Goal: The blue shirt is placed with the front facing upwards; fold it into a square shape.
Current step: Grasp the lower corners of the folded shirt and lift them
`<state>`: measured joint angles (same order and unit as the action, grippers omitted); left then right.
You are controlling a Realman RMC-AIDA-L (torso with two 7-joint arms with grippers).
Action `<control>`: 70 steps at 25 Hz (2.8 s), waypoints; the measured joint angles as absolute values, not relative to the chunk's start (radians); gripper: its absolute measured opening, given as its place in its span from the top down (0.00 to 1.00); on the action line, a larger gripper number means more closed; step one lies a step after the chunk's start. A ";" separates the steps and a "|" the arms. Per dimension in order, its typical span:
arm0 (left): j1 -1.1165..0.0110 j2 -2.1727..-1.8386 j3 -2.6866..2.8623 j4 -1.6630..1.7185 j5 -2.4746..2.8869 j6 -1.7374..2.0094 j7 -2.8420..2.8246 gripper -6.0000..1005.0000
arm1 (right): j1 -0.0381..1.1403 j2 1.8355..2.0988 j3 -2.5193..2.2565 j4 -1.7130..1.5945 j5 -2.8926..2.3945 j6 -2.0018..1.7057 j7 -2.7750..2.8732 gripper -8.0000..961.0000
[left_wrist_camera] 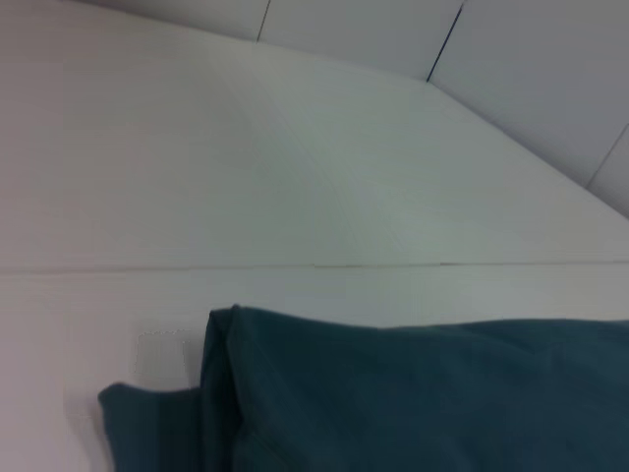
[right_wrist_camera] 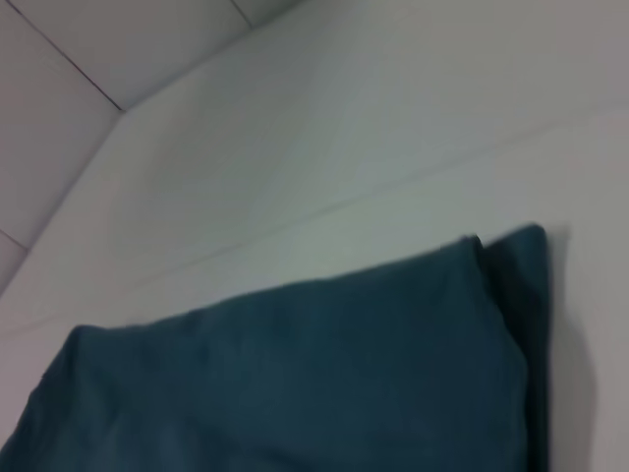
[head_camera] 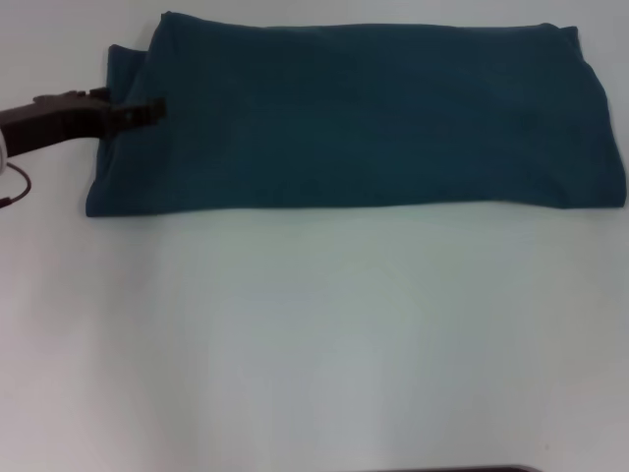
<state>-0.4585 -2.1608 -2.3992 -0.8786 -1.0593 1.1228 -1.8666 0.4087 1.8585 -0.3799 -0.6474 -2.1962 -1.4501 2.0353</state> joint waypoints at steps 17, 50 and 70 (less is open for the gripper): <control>-0.417 -2.152 -2.399 -0.913 -1.058 1.138 -1.846 0.07 | 0.434 1.864 -0.424 -0.583 -2.321 -1.448 2.135 0.30; -0.408 -2.154 -2.399 -0.908 -1.058 1.140 -1.846 0.07 | 0.449 1.908 -0.415 -0.587 -2.304 -1.353 2.111 0.72; -0.391 -2.089 -2.406 -0.876 -0.975 1.260 -1.920 0.07 | 0.448 1.910 -0.416 -0.585 -2.303 -1.346 2.098 0.98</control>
